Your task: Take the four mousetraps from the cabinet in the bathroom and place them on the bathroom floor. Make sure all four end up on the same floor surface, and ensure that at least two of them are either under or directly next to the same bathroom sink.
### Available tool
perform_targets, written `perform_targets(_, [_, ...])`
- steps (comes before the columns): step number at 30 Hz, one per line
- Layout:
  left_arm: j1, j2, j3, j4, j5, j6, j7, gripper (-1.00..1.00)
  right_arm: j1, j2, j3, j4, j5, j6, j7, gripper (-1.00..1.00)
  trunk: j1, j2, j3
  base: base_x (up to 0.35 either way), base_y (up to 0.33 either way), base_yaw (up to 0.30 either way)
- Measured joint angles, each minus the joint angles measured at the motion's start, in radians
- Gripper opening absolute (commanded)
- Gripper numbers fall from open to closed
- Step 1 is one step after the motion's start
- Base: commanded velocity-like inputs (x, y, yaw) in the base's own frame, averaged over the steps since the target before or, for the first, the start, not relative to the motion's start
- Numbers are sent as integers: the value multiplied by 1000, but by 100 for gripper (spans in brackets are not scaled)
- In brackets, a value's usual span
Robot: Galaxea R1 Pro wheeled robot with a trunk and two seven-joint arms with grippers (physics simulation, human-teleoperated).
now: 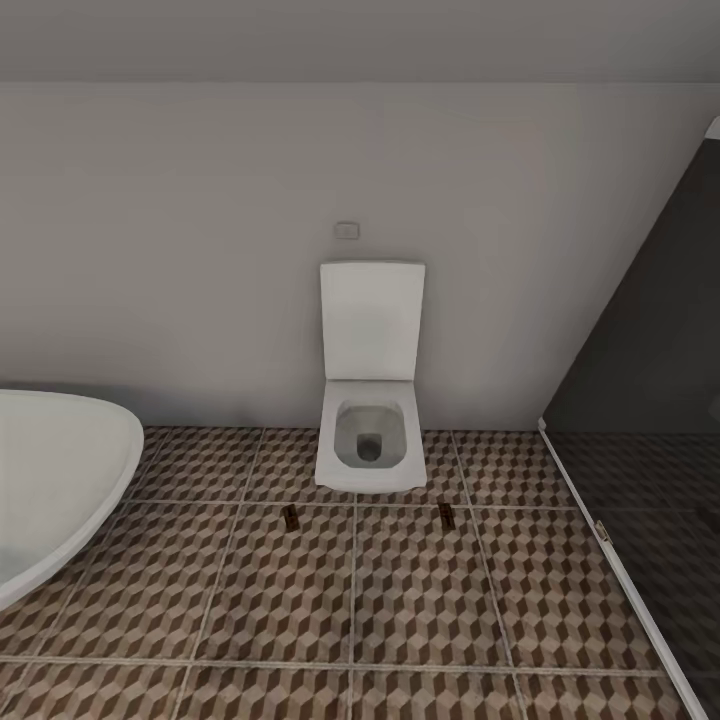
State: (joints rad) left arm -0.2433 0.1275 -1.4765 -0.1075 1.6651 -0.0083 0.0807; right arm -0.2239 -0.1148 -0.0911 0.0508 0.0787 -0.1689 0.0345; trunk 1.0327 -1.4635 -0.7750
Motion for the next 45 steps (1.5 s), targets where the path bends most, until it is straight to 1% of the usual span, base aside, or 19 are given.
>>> perform_targets(45, [0, 0, 0, 0, 0, 0, 0, 100, 0, 0, 0, 0, 1, 0, 0, 100, 0, 0, 0, 0, 0, 0])
